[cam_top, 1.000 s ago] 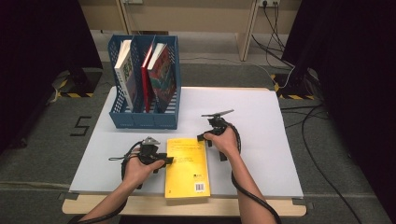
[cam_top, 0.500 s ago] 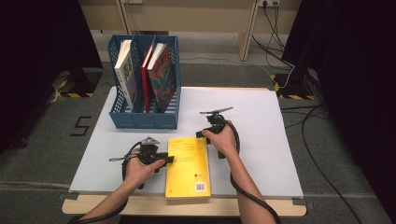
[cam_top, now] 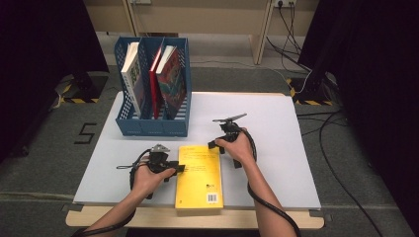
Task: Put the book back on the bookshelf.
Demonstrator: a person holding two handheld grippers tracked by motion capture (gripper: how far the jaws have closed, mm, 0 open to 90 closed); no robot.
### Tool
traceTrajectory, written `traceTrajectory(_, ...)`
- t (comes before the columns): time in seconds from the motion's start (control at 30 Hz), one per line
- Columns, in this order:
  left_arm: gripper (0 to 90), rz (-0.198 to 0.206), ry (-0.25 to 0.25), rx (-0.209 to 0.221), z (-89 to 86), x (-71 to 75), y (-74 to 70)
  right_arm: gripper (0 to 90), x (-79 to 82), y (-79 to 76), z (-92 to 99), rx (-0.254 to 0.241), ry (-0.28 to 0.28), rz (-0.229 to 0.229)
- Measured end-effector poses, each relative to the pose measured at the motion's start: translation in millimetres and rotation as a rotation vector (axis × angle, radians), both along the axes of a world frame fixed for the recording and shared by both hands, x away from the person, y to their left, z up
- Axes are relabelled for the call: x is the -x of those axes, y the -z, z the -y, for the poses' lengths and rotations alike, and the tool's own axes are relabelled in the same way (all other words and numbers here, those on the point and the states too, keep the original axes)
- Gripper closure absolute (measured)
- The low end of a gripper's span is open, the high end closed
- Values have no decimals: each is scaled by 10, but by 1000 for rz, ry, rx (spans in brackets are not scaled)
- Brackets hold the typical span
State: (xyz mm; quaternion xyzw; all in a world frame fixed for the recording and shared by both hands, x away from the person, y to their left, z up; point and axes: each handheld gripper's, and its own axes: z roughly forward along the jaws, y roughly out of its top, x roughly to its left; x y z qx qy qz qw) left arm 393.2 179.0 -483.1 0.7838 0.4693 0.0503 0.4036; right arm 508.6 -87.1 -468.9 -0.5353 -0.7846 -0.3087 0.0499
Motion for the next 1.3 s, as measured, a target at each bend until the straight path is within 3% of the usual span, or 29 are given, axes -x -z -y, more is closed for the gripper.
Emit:
traceTrajectory(0.3,610,3,3,-1,8,-5,1,465,-19,-1,-28,5,-40,-12)
traceTrajectory(0.37,609,4,1,1,7,-1,4,465,-34,6,-7,-19,-29,-32)
traceTrajectory(0.5,609,3,1,1,6,-1,3,468,-15,0,-20,-5,-40,-12)
traceTrajectory(0.6,607,0,-1,5,6,1,5,472,-40,-1,0,-28,-19,-45)
traceTrajectory(0.73,498,-18,-16,52,-11,5,58,435,-46,3,-6,-43,-10,-53)
traceTrajectory(1.03,460,-10,17,27,11,87,49,416,-33,11,4,-42,-20,-24)
traceTrajectory(1.3,473,-23,25,29,0,80,40,463,-30,16,25,-51,-25,-42)
